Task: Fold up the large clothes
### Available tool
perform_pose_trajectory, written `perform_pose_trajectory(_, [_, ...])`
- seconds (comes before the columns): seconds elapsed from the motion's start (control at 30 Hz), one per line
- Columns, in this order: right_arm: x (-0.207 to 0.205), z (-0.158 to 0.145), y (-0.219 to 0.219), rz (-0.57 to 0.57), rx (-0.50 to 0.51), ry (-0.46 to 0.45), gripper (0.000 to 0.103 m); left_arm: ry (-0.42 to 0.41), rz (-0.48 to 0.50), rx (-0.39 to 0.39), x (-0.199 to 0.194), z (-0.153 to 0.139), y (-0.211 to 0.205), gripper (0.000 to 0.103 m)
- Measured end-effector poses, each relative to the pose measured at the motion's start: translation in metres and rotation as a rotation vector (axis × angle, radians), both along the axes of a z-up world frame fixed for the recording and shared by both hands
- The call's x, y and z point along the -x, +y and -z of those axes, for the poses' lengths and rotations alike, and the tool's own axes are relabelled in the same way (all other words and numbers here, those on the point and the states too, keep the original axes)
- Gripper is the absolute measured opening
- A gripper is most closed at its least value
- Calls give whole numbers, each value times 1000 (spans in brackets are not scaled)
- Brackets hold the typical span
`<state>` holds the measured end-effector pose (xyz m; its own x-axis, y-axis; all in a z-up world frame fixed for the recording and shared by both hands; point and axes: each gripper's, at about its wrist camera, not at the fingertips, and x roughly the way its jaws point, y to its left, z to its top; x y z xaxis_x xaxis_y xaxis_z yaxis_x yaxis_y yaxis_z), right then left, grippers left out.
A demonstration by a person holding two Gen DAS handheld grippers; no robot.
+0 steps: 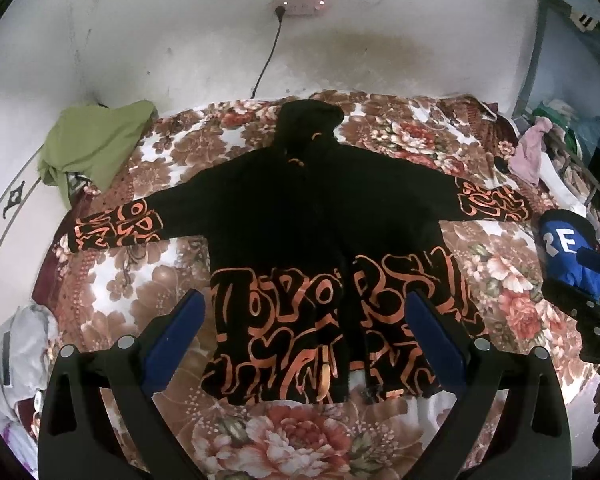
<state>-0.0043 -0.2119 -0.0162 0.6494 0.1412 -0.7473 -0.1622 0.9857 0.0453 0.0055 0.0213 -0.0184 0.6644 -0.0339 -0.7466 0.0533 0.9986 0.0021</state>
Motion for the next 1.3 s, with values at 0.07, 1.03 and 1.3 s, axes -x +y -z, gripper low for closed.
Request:
perform_pose_trajectory(0.07, [0, 1, -1, -1, -1, 1, 98, 3, 1, 2, -2, -1, 1, 98])
perform_pose_trajectory(1.03, [-68, -15, 20, -81, 28, 89, 98, 100, -151, 60, -54, -18, 32, 98])
perform_pose_trajectory(1.3, [-89, -7, 81, 23, -11, 134, 98, 114, -23, 32, -90, -2, 80, 98])
